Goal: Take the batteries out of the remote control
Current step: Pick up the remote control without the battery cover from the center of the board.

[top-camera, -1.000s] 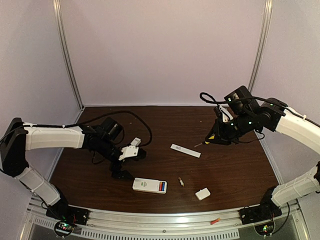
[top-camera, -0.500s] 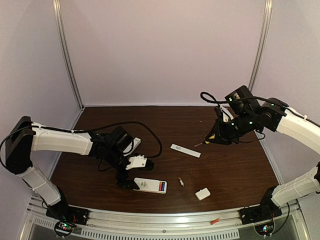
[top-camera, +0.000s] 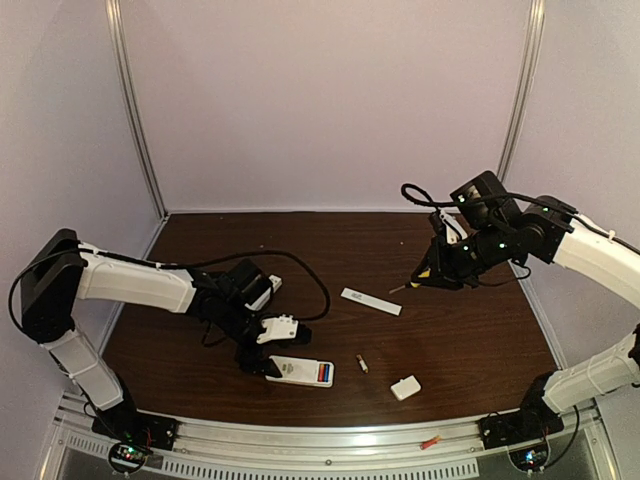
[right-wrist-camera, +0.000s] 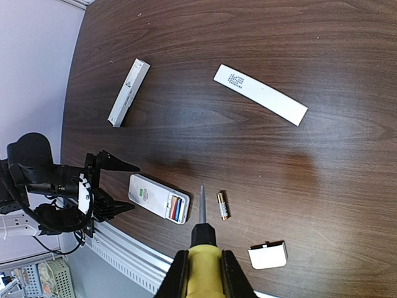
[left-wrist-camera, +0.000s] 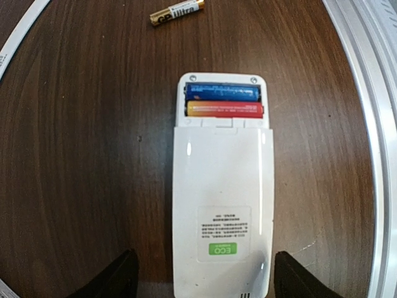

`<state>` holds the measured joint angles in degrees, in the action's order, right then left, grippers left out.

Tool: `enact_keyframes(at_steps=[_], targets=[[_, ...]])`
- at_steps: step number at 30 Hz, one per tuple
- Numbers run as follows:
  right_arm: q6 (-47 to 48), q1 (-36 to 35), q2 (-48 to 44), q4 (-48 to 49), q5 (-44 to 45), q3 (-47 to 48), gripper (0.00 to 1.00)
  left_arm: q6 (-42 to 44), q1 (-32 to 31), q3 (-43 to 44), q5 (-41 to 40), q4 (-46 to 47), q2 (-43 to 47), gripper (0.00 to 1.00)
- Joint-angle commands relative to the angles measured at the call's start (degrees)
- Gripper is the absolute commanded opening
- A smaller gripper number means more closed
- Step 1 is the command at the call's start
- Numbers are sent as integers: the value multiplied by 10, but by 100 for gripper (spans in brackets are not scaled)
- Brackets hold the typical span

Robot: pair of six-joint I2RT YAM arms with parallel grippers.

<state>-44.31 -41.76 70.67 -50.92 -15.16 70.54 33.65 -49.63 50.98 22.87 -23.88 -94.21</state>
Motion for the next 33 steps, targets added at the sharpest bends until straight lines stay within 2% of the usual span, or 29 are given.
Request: enact_keyframes(at_steps=[1,3,14,23,33], targets=[[1,-2,-11,-10,10,-2,0,-6,-4,0,-6,20,-8,73],[1,-2,-10,-10,11,-3,0,-9,-3,2,-6,20,-11,67],[-5,-2,-24,-7,14,-16,0,-70,-3,11,-9,53,-12,52],[-12,-2,-33,1,15,-22,0,-139,-4,37,-16,93,-16,46],[-10,-1,-32,8,15,-23,0,-180,-5,55,-6,97,-24,45]])
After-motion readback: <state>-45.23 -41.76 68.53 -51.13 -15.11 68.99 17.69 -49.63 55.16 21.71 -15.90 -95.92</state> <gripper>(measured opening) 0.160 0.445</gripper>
